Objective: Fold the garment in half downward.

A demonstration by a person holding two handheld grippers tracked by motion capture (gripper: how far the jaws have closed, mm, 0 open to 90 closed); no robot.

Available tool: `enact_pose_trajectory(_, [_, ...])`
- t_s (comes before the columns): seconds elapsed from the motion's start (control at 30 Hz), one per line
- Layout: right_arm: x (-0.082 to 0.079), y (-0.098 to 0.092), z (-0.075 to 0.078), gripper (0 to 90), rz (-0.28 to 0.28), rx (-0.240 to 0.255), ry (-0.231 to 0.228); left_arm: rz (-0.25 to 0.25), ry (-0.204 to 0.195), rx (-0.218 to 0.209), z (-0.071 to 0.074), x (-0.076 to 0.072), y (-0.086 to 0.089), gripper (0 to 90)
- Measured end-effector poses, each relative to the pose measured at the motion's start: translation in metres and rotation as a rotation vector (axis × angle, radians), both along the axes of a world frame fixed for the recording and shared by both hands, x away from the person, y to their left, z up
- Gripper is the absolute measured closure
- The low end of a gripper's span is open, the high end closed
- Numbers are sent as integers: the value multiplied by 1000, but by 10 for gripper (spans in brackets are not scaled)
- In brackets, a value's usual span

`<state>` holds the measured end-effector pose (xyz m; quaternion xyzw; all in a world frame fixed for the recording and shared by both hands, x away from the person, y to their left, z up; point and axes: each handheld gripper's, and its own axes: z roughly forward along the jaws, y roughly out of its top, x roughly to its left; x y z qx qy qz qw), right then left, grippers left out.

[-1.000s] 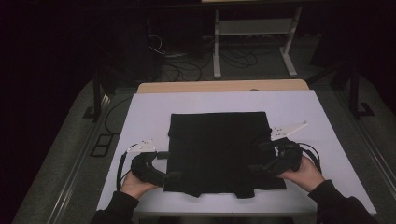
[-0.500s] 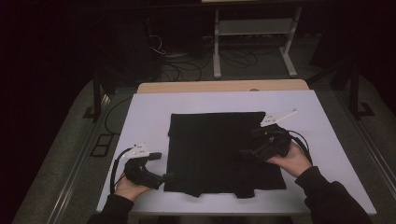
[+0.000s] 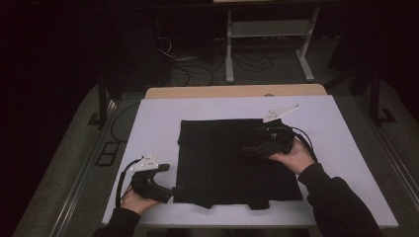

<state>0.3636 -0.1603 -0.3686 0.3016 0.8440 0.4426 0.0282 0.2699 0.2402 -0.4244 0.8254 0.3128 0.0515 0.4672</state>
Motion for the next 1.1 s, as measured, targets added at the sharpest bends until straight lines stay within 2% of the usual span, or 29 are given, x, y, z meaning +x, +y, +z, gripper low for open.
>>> enact_pose_trajectory(0.3, [13, 16, 0, 0, 11, -14, 0, 16, 3, 7, -2, -3, 6, 0])
enact_pose_trajectory(0.67, [20, 40, -6, 0, 38, -22, 0, 8, 10, 21, -4, -4, 6, 0])
enact_pose_trajectory(1.1, [28, 62, -3, 0, 61, -15, -6, 2, 15, 29, -5, -5, 7, 0])
